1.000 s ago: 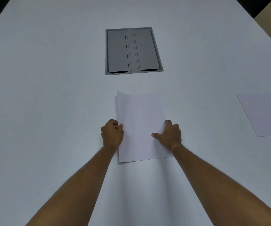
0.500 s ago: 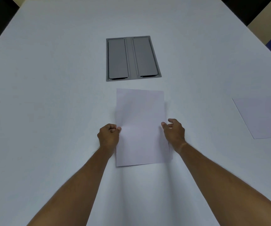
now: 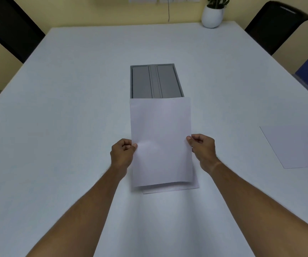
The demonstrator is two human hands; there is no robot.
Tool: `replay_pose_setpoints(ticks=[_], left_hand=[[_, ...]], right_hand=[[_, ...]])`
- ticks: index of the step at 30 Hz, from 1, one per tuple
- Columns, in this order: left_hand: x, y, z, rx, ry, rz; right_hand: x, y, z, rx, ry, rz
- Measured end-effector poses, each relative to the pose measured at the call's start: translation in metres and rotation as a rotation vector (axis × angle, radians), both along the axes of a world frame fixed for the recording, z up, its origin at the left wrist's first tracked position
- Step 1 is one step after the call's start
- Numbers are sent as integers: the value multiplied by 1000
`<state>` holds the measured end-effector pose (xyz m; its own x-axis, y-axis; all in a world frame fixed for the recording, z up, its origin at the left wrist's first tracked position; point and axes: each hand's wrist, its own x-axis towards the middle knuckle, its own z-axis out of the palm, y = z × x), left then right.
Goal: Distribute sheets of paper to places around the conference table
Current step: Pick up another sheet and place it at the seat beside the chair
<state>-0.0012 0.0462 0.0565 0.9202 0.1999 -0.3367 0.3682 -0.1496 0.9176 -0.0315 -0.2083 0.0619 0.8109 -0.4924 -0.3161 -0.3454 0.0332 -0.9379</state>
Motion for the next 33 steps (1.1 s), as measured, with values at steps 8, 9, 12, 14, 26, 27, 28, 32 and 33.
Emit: replay_pose_setpoints(ticks=[8, 9, 12, 14, 26, 27, 28, 32, 33], left_hand=[[-5, 17, 37, -74, -52, -1], [-7, 18, 42, -73, -70, 6], [-13, 23, 58, -65, -109, 23], [-18, 29, 69, -67, -130, 38], [-91, 69, 123, -36, -245, 170], [-102, 74, 125, -28, -250, 183], [-113, 79, 127, -16, -253, 197], [-158, 101, 136, 19, -267, 252], [-168, 107, 138, 27, -267, 268]], right_hand=[[-10, 11, 44, -3, -113, 19], [-12, 13, 48, -7, -121, 20], [-19, 18, 58, -20, -142, 13], [-24, 23, 66, -21, -165, 11], [-70, 57, 104, 1, -265, 154], [-77, 61, 107, 6, -273, 169], [-85, 66, 109, 10, -279, 181], [-114, 86, 114, 28, -303, 241], [-120, 92, 116, 34, -305, 259]])
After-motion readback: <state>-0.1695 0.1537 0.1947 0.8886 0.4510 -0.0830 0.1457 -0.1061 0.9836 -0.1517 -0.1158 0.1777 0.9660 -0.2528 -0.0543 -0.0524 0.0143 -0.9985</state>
